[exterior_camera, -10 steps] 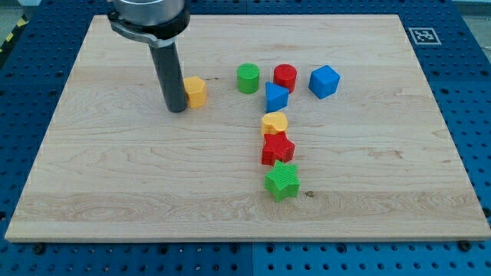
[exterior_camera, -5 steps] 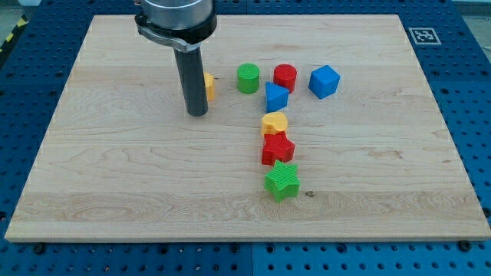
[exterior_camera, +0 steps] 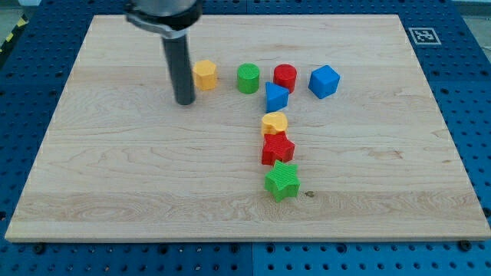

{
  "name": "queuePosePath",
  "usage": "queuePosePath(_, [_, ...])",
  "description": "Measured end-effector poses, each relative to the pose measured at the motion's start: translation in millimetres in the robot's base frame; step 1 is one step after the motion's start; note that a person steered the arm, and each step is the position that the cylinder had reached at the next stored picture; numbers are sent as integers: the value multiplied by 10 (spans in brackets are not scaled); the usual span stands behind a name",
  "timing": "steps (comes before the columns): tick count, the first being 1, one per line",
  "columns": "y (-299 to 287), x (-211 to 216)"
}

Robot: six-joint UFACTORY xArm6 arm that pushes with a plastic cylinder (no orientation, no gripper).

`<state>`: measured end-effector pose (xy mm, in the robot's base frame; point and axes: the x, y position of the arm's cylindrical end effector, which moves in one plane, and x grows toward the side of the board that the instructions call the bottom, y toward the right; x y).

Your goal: Push the yellow hexagon left to the green circle

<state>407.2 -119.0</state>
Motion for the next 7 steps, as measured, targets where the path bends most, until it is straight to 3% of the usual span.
queuePosePath(2, [-248, -888])
queuePosePath(4, [384, -933])
queuePosePath(7, [430, -856])
